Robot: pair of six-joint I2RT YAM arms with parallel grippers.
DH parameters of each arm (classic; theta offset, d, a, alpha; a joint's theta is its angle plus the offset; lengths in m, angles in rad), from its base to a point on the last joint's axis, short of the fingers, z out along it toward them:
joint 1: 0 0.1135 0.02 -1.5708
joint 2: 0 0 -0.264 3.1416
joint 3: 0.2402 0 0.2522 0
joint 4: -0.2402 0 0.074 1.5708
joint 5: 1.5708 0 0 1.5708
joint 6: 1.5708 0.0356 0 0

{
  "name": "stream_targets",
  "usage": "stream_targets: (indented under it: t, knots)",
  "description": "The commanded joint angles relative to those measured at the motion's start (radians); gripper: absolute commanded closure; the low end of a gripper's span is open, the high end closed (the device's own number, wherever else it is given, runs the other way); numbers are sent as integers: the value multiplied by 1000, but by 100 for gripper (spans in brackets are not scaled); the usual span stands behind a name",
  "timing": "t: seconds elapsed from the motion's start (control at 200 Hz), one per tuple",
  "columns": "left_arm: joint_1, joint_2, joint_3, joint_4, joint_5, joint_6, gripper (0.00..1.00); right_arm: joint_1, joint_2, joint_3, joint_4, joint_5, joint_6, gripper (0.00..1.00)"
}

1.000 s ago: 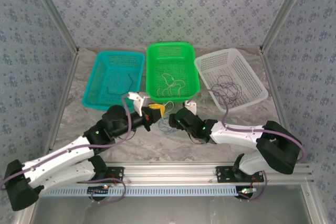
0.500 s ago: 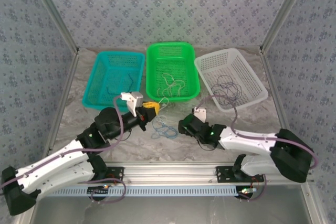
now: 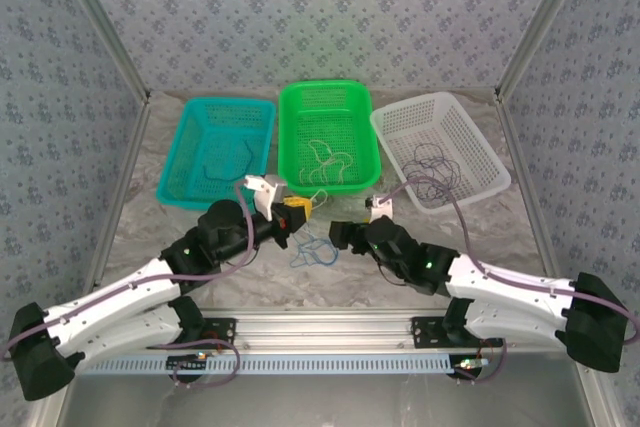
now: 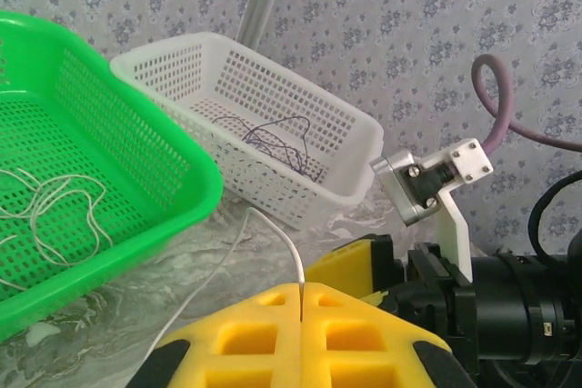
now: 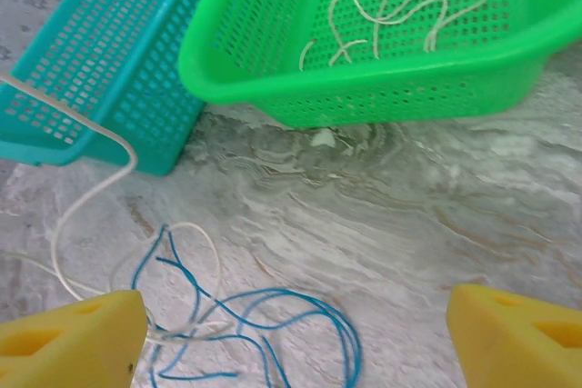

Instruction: Untangle the cables

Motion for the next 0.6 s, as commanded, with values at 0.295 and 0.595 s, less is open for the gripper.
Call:
stream_targets:
  t: [0.295, 0.595]
  knots:
    - [-11, 31, 43, 106, 54, -32, 100, -58, 180, 95, 270, -177, -16, 12]
    - [-13, 51, 46, 173, 74, -50, 100, -111, 352, 170, 302, -230, 31, 12]
